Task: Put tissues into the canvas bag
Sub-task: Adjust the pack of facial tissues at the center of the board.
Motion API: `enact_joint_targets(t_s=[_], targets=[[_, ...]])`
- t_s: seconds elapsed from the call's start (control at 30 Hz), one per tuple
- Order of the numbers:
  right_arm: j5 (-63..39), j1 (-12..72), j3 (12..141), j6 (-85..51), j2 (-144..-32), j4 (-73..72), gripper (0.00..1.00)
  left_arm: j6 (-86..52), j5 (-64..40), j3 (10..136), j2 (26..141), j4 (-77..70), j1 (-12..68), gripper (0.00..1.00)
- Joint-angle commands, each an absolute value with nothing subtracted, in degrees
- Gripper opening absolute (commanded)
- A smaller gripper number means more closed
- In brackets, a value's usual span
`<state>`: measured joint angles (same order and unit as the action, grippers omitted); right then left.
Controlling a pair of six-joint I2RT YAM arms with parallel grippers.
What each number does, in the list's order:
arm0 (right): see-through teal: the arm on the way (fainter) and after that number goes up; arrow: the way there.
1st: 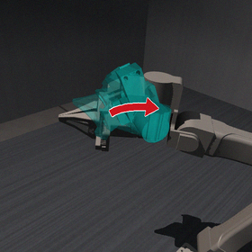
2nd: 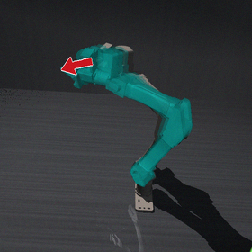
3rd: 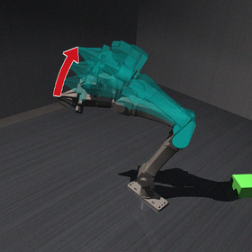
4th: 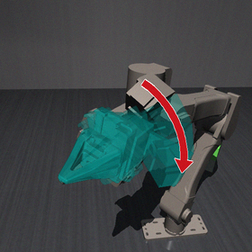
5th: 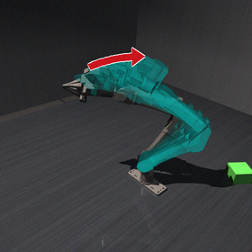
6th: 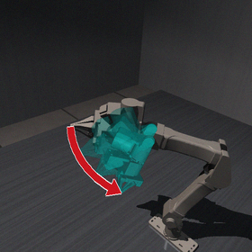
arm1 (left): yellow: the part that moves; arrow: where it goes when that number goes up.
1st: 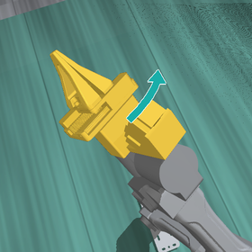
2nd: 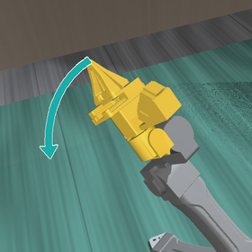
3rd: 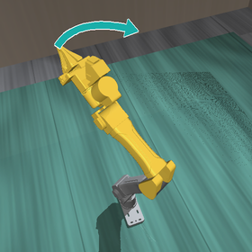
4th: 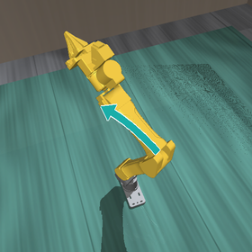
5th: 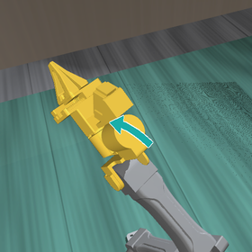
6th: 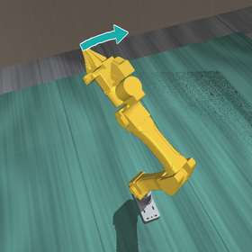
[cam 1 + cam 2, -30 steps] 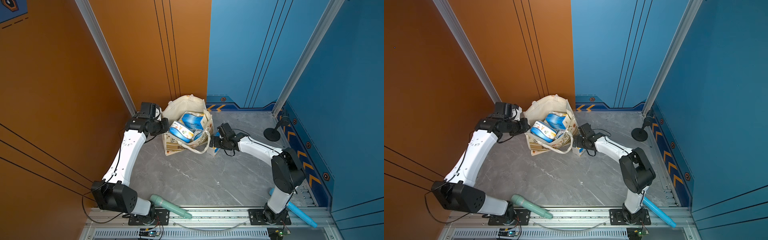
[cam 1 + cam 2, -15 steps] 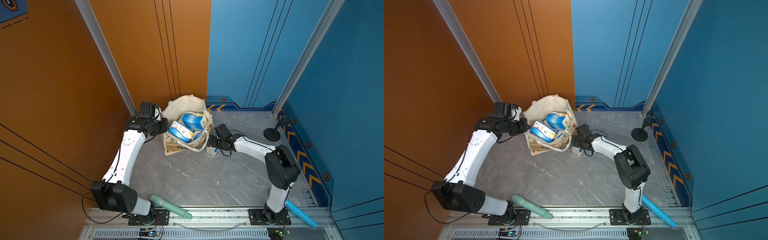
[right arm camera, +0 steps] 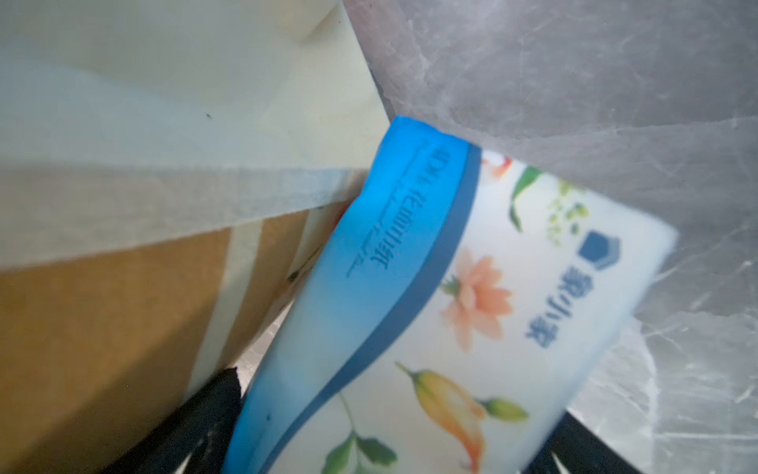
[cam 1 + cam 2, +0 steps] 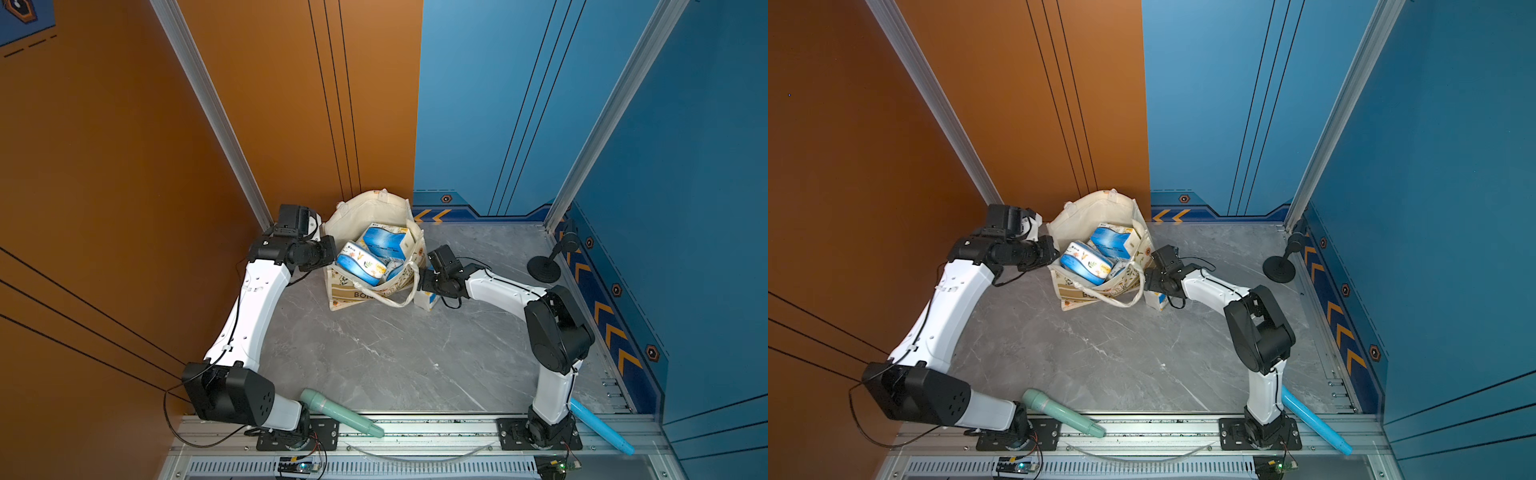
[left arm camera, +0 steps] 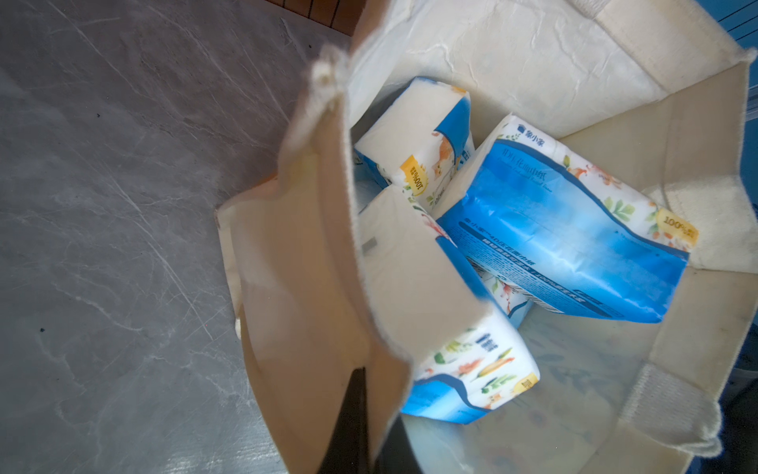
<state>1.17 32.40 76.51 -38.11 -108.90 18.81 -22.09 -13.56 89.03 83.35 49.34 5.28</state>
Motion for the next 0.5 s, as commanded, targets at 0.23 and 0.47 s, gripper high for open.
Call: enact_joint_targets(t_s=[0.23,0.47], targets=[[6.1,28.3,74.2,-30.1,-103.5,31.5,1.00,-21.2,-14.8,89.0,82.0,47.4,4.4,0.00],[3.7,27.6,76.0,-29.8,-103.9,31.9,1.00,-21.7,-15.1,89.3,82.7,46.9,4.7,0.00]])
